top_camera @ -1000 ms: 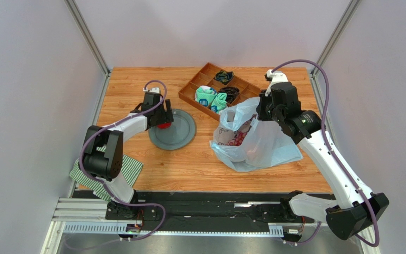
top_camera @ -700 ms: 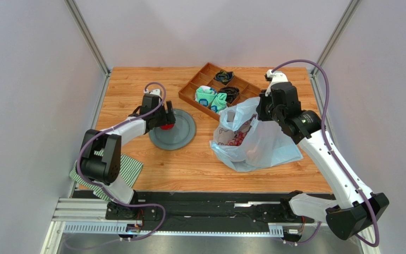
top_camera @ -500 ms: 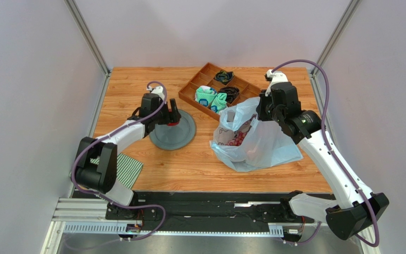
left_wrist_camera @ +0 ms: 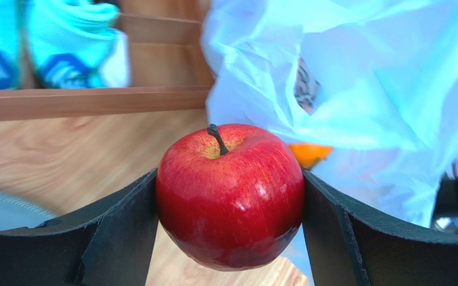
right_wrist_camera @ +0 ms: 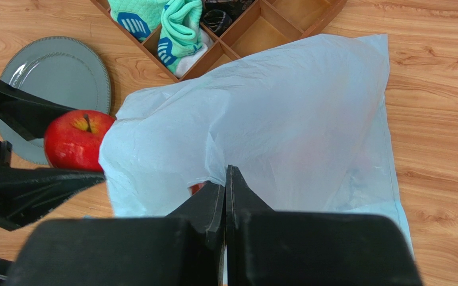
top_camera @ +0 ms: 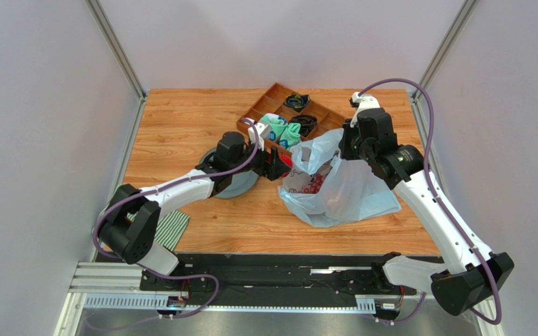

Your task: Place the fruits into the plastic bag

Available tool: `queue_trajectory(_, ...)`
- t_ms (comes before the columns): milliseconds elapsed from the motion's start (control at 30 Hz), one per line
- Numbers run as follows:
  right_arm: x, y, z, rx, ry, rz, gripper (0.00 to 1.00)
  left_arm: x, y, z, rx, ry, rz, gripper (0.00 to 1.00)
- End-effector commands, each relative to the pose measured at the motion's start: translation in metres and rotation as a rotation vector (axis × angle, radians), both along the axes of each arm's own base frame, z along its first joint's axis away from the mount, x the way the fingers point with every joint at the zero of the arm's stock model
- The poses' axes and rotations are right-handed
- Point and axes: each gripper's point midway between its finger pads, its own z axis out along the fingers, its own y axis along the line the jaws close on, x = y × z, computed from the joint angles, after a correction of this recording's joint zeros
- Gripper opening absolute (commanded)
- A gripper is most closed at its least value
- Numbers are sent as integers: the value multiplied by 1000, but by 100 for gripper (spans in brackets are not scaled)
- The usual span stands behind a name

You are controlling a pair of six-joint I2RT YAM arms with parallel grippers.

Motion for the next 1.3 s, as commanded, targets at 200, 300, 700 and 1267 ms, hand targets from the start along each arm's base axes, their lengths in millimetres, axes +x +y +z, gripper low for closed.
queue_trajectory(200,5,4,22,44,-63,3,0,-44,-63,-8,-54,1,-267,46)
queue_trajectory(300,4,2,22,39,-65,-1,0,-53,-75,-12,-43,28,-317,46)
queue_trajectory(700,2,3,21,48,-63,-1,0,-62,-154,10,-130,-25,-362,50)
queue_trajectory(1267,0,-1,20,41,-65,-13,0,-51,-170,-2,-141,-13,-321,93)
